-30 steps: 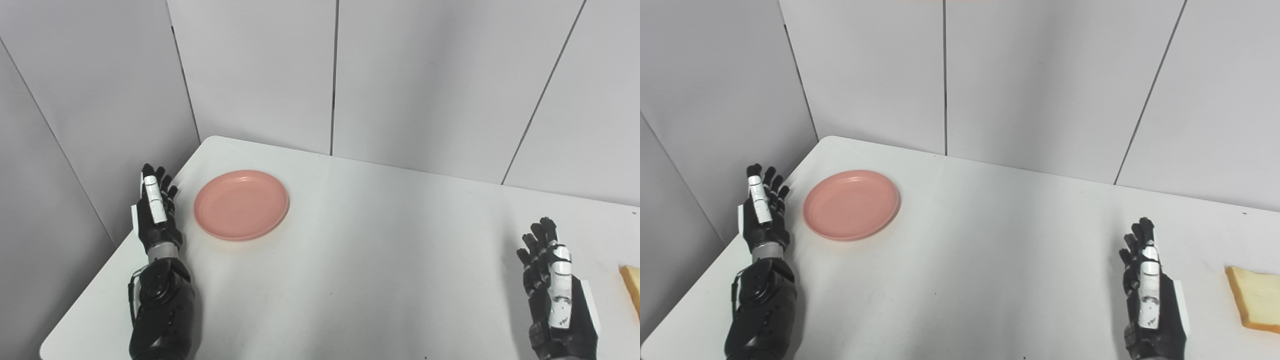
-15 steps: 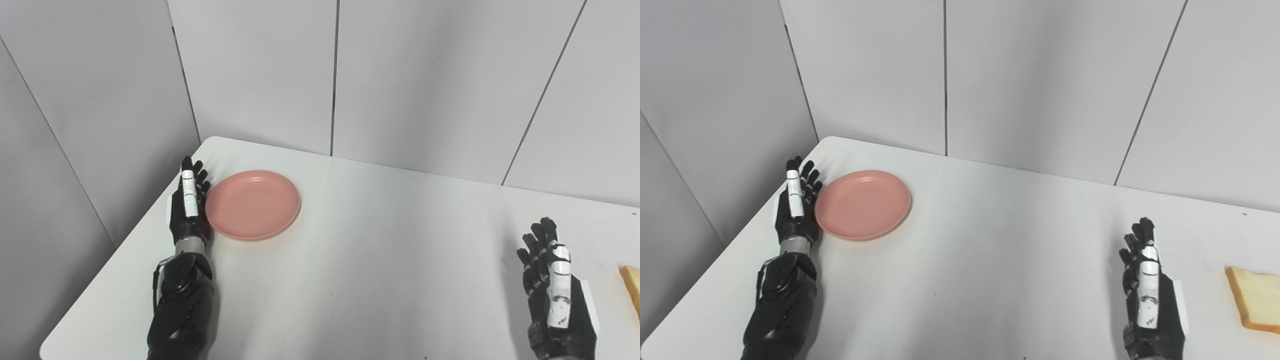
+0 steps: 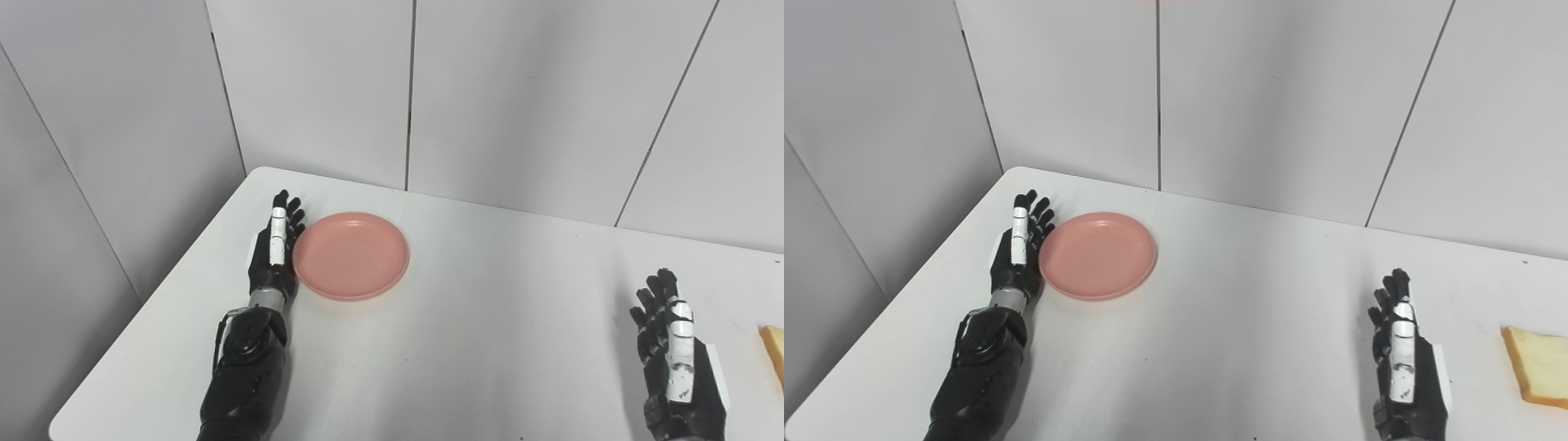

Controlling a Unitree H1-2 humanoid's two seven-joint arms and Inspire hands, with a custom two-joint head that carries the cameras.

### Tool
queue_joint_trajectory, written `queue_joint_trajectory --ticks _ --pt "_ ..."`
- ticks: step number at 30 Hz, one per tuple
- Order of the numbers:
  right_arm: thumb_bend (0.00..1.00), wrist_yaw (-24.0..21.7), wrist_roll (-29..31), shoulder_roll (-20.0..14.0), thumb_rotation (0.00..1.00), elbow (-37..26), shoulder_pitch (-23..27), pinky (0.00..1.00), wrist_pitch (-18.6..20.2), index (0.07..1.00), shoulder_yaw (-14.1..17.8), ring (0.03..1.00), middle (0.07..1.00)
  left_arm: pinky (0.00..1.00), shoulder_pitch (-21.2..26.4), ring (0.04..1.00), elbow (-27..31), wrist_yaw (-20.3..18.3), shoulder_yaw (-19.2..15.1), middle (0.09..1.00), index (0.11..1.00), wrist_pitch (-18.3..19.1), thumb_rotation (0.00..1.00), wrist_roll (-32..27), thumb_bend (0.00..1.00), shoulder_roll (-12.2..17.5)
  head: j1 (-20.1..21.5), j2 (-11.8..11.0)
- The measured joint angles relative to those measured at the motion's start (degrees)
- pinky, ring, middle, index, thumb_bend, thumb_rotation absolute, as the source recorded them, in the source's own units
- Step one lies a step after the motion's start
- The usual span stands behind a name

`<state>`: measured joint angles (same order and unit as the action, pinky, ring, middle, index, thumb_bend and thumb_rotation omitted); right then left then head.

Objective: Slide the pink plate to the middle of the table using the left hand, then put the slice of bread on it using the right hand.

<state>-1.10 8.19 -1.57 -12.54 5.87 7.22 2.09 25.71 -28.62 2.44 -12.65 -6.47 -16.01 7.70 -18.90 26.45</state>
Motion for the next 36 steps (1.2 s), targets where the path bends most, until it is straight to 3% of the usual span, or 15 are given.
queue_joint_trajectory --ticks 7,21,36 --pt "0.37 -0.4 -0.1 0.0 1.00 2.0 0.0 1.00 -1.3 1.000 -0.1 1.000 1.000 0.96 0.0 0.947 2.0 -0.6 2.2 0.951 0.951 3.1 0.91 1.0 0.78 -1.0 2.1 0.4" --pt "0.41 -0.5 -0.3 0.6 1.00 4.0 -0.1 1.00 -4.1 1.000 -0.2 1.000 1.000 0.95 -1.4 0.933 7.6 -3.6 7.5 0.934 0.942 9.1 0.91 2.7 0.83 -4.3 5.9 1.1" --pt "0.44 -0.1 -2.7 2.3 1.00 4.3 -0.6 1.00 -5.6 1.000 -1.0 1.000 1.000 0.97 -5.0 0.961 15.1 -6.0 15.5 0.960 0.953 13.1 0.96 6.1 0.75 -7.4 11.4 2.4"
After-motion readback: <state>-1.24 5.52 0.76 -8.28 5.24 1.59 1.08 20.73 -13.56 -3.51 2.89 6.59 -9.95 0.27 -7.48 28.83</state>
